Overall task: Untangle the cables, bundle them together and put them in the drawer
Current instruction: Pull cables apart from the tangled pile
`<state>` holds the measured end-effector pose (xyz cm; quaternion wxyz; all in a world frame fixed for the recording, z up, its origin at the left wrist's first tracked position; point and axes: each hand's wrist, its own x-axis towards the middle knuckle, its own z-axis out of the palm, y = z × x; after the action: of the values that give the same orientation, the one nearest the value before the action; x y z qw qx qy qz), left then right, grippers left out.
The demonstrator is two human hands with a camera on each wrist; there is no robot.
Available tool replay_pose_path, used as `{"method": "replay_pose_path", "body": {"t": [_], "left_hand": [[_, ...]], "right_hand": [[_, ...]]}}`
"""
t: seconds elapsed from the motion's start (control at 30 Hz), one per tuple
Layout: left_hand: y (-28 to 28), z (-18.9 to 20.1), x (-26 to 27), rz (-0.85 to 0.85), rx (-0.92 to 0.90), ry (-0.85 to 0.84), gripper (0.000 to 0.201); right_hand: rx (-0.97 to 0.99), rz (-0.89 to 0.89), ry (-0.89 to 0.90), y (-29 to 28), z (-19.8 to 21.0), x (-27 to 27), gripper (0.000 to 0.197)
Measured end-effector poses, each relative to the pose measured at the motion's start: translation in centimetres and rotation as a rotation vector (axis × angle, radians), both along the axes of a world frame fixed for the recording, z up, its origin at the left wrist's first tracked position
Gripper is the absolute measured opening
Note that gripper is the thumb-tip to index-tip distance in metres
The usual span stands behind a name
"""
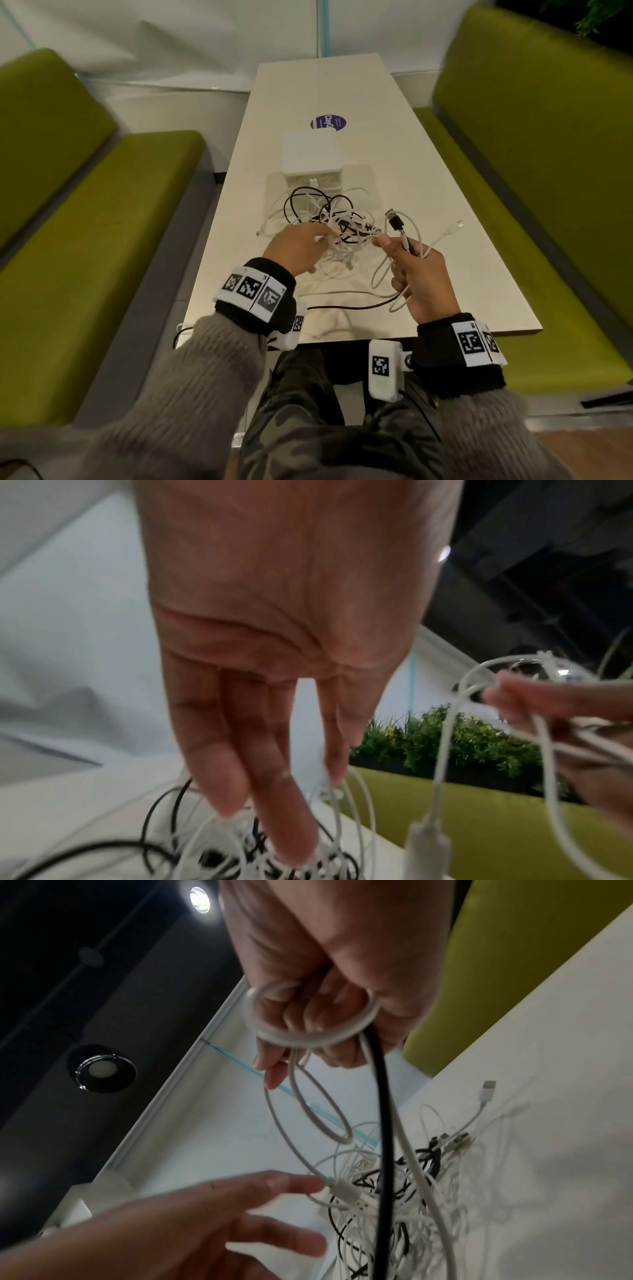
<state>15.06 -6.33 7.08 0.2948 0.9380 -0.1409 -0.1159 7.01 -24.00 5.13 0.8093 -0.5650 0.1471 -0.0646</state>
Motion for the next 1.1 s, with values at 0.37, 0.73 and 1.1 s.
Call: {"method": "replay_pose_path", "body": {"t": [0.37,0.73,1.1], "left_hand": [[1.9,1.1,-3.6,-0.118,-0.44,-0.018,0.026],[12.5,-3.6,-3.8,0.774,0.266,-0.187,0.017],[0.7,-0.2,-8.8,-0.2,-0.097,0.142,0.046]], "right_hand": [[0.025,0.061,0.026,2.1,-0.6,-0.4,0.037],[0.051,0.055,-0.018,3.4,-0.5,-0.8,0.04],[-0.041,0.088,-0.002,4.4,-0.9,-1.2,0.041]]}}
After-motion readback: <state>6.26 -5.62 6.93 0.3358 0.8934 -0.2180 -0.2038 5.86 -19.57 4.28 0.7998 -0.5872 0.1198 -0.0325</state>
